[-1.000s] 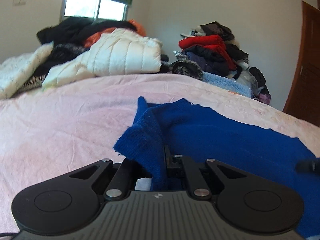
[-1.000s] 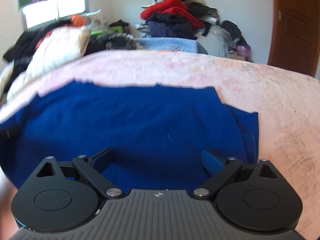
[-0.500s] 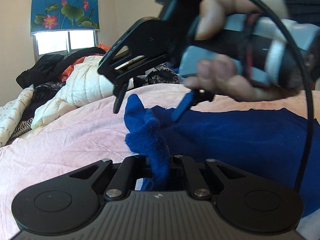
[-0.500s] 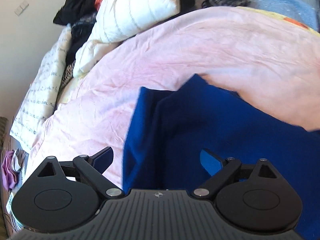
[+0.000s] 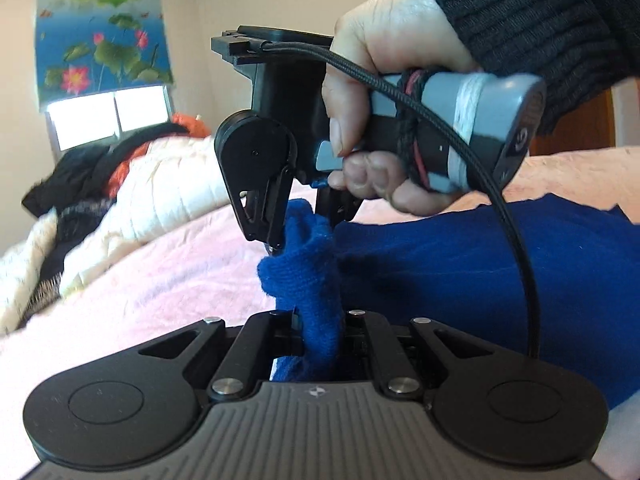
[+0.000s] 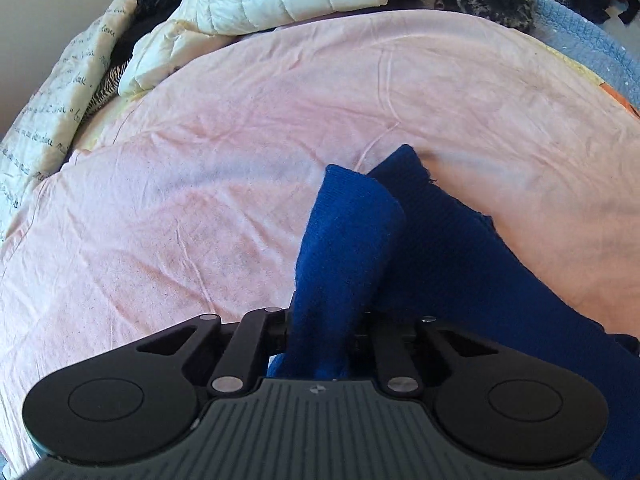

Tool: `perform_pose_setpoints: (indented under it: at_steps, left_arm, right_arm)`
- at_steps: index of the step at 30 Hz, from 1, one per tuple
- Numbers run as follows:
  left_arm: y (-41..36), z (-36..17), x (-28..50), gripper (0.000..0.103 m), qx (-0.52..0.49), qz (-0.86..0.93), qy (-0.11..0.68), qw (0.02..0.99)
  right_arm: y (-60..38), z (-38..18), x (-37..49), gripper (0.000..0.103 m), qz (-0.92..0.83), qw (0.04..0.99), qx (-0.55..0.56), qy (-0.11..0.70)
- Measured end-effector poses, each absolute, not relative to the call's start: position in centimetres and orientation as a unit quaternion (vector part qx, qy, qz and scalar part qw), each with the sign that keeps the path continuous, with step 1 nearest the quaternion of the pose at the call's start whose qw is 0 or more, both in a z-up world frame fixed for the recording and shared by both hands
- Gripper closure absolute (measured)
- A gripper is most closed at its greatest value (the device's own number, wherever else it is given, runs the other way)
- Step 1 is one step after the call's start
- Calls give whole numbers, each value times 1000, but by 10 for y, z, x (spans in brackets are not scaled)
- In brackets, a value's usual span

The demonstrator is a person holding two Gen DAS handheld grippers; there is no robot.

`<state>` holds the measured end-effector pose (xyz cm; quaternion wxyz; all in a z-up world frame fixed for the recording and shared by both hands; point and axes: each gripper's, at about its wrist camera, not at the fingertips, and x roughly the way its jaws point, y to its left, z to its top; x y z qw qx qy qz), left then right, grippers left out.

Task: Fold small clothes
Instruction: 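Grasp the sweater with the right gripper while the left gripper holds its end, then fold the held sweater end over the rest with both grippers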

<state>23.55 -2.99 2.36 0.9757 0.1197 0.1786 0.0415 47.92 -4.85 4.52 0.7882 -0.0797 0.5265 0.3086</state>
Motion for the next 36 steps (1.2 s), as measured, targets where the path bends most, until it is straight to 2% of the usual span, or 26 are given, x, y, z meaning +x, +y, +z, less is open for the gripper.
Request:
perform_pose_setpoints:
  at_steps: [15,25,32,33,35,36]
  left_arm:
    - [-126,47,205,95,163,-64,139,975]
    - [-202,31,191,95,215,-135,146,956]
    - [-223,6,194,95,271,-151,168,936]
    - [-224,1,195,95,278,-153,177,932]
    - [-228,-4,197,94,293,-155,185,925]
    - [-228,-3,196,94,292,-158,180,926]
  right_arm:
    - [-232,90,455,89,286,831,23,477]
    - [-346,66,434,89,252,841,72,474]
    - [-381,30,428,88,246,835,121,477]
    - [-384,24,428,87,247,832,129,479]
    - [-394,9,429,77,244,823,163,486]
    - [-400,5,429,77,246,819,188,483]
